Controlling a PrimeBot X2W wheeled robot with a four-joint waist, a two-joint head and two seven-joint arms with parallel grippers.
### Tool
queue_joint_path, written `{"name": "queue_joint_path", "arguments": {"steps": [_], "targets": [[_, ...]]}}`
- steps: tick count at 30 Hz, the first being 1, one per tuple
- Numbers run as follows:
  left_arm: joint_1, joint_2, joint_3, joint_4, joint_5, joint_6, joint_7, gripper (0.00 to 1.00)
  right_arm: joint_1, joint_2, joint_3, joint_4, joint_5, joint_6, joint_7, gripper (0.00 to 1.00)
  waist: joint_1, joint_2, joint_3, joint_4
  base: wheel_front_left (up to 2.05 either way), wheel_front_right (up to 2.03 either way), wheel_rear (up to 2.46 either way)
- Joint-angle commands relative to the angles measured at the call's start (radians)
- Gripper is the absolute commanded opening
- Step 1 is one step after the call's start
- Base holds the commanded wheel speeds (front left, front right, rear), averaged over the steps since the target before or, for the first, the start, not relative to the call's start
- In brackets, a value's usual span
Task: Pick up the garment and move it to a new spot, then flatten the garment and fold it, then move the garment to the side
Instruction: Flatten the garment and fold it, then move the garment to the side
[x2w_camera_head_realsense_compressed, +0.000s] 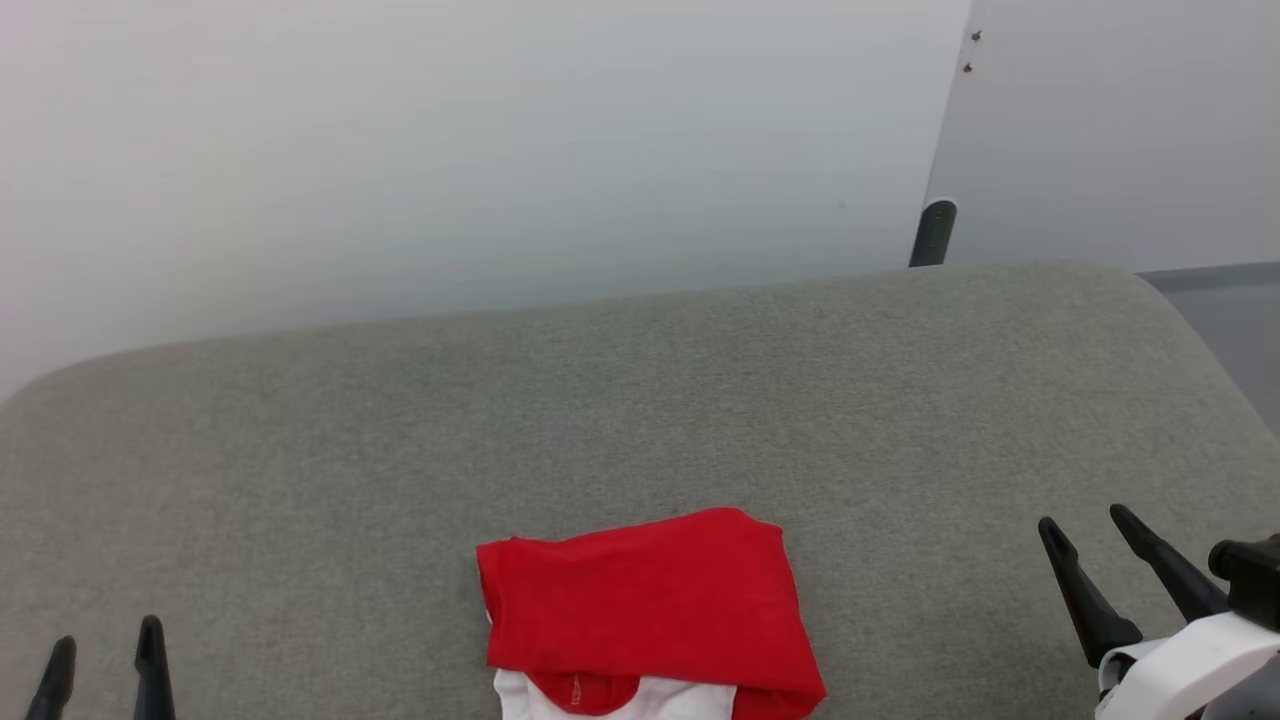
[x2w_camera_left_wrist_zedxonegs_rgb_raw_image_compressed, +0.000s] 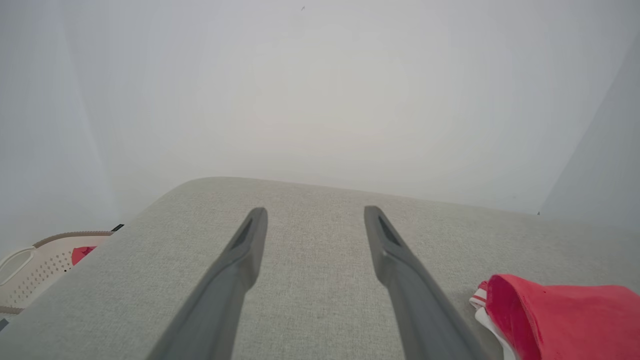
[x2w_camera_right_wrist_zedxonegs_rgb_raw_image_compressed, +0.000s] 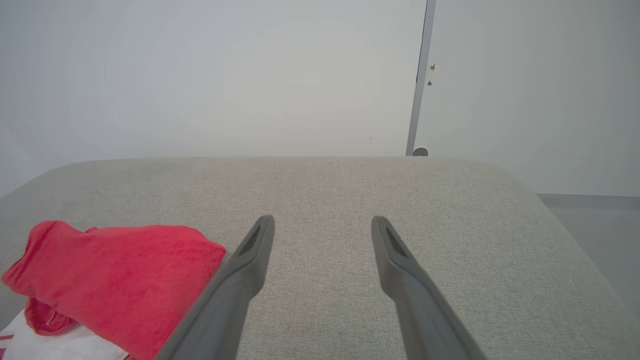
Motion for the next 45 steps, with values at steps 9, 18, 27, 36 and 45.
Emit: {"name": "queue_joint_path", "arguments": {"steps": [9, 18, 27, 36, 45], "targets": [[0.012, -0.036, 0.038, 0.002, 0.043, -0.028, -0.004, 1.00, 0.023, 0.020, -0.023, -0.013, -0.019, 0.000, 0.011, 1.00, 0.0000, 0.0000, -0.006, 0.032, 0.00, 0.00, 0.00], [0.003, -0.046, 0.046, 0.010, 0.054, -0.044, -0.004, 1.00, 0.023, 0.030, -0.002, -0.022, -0.015, 0.000, 0.047, 1.00, 0.0000, 0.0000, -0.012, 0.060, 0.00, 0.00, 0.00], [-0.024, -0.035, 0.009, 0.008, 0.059, -0.050, 0.020, 1.00, -0.036, 0.062, 0.075, 0.022, 0.052, 0.000, 0.211, 1.00, 0.0000, 0.0000, 0.021, 0.147, 0.00, 0.00, 0.00], [-0.075, -0.049, -0.053, 0.015, 0.062, -0.061, 0.042, 1.00, -0.079, 0.105, 0.076, 0.096, 0.079, 0.000, 0.452, 1.00, 0.0000, 0.0000, 0.065, 0.239, 0.00, 0.00, 0.00], [-0.124, -0.073, -0.092, 0.050, 0.050, -0.068, 0.030, 1.00, -0.128, 0.170, -0.002, 0.152, 0.013, 0.000, 0.618, 1.00, 0.0000, 0.0000, 0.137, 0.302, 0.00, 0.00, 0.00]]}}
